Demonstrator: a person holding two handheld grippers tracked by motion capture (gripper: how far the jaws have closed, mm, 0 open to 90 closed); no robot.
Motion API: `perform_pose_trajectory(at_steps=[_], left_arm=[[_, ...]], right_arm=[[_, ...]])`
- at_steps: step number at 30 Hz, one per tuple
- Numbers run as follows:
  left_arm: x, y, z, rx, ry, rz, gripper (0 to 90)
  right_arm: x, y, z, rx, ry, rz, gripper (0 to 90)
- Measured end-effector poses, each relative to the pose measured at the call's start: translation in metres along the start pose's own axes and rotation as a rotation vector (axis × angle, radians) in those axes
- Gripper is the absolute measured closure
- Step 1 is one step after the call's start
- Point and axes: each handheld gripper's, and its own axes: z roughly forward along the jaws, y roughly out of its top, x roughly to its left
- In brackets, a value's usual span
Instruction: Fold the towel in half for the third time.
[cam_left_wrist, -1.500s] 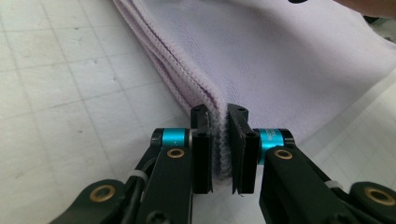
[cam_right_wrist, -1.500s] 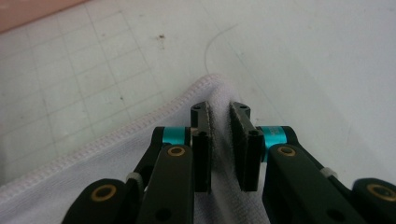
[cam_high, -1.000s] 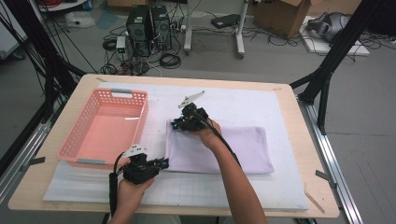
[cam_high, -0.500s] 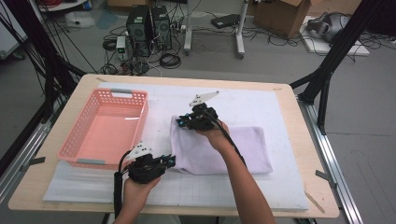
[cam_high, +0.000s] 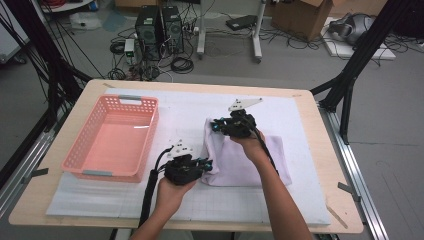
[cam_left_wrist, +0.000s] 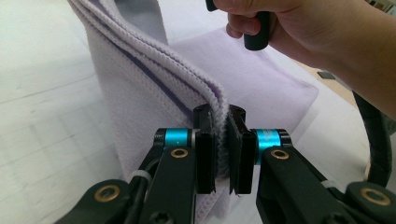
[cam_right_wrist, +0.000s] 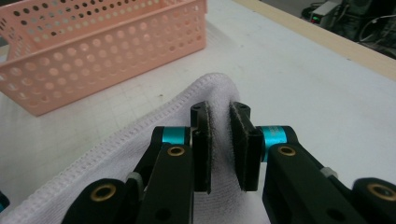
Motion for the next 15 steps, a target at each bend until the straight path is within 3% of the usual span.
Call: perform_pose_trajectory(at_steps=[10, 15], left_arm=[[-0.022, 0.014, 0.035, 0.033, -0.010, 0.052, 82.2], [-0.031, 0.016, 0.051, 0.051, -0.011, 0.057, 80.9]], right_arm=[[-0.017, -0.018, -0.031, -0.030, -0.068, 0.040, 79.1], [-0.023, -0.027, -0.049, -0.037, -0.108, 0.050, 79.3]])
